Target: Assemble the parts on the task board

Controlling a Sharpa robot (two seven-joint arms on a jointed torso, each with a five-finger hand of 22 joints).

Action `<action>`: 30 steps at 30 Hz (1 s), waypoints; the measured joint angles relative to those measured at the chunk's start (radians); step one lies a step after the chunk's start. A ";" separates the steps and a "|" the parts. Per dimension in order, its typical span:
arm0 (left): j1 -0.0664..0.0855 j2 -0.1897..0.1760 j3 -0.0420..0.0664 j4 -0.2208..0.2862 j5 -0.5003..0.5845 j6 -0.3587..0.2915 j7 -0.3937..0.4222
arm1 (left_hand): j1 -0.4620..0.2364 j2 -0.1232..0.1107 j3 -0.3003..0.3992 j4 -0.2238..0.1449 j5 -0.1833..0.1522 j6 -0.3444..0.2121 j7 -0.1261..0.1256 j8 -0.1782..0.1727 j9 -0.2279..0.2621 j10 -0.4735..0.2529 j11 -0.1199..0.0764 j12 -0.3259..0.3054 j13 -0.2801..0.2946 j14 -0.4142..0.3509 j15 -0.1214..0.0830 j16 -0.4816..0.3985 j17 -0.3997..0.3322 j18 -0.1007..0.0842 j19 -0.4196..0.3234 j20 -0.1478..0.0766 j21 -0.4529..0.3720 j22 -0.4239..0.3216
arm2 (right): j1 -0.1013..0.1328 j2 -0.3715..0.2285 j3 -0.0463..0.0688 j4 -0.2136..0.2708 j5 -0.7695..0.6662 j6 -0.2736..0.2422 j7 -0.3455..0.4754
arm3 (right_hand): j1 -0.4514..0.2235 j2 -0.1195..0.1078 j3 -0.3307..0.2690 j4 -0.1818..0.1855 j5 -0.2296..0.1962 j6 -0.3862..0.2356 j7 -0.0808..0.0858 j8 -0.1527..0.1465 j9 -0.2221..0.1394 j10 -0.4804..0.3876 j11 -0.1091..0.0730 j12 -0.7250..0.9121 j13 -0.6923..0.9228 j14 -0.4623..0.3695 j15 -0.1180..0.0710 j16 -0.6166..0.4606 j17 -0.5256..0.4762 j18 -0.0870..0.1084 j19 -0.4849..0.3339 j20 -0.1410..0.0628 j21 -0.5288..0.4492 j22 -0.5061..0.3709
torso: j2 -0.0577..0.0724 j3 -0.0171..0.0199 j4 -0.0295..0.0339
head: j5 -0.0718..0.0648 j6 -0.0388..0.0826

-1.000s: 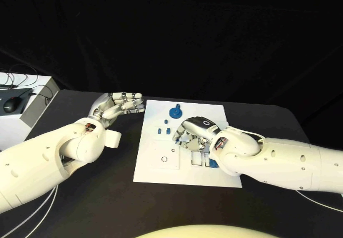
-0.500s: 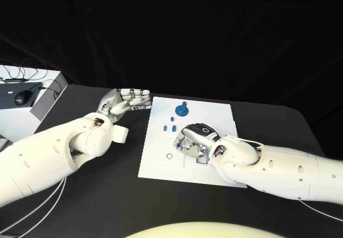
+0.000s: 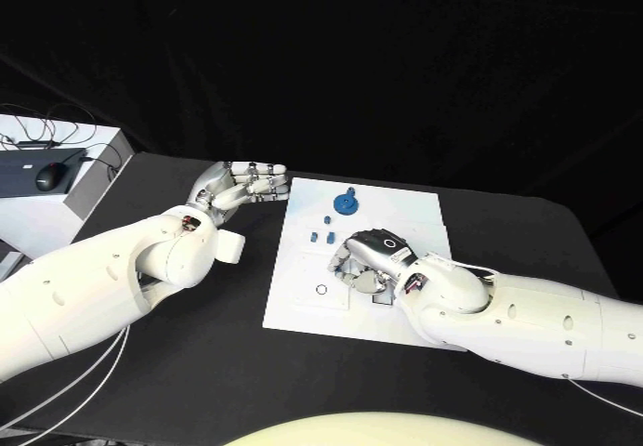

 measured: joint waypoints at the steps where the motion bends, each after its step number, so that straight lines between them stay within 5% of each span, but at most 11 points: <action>1: 0.000 0.000 0.000 0.000 0.000 0.000 0.000 | 0.000 0.000 0.000 0.000 0.000 0.000 0.000 0.000 0.000 -0.001 0.001 0.000 0.000 0.000 0.000 0.000 0.000 0.000 0.000 0.000 0.000 0.000 | 0.000 0.000 0.000 0.000 -0.003 -0.002 -0.002 | 0.000 0.000 0.000 0.000 0.000 0.000 0.000 0.000 0.000 0.000 0.000 0.000 0.000 0.000 0.000 0.000 0.000 0.000 0.000 0.000 0.000 0.000 | 0.000 0.0000 0.0000 | 0.000 0.000; 30: 0.000 -0.003 0.000 -0.001 -0.001 0.000 -0.005 | 0.000 0.000 0.003 -0.003 0.000 0.000 0.000 0.000 0.000 -0.005 -0.003 0.000 0.000 -0.004 0.004 0.000 0.000 0.000 0.000 0.000 0.000 -0.001 | -0.002 0.001 0.000 -0.011 -0.034 -0.021 -0.018 | 0.000 0.000 0.001 -0.004 0.003 0.000 0.000 0.000 -0.001 0.000 0.000 0.000 0.000 0.000 0.000 0.004 -0.004 0.008 0.000 0.000 0.000 0.000 | 0.000 -0.0005 0.0004 | 0.005 -0.007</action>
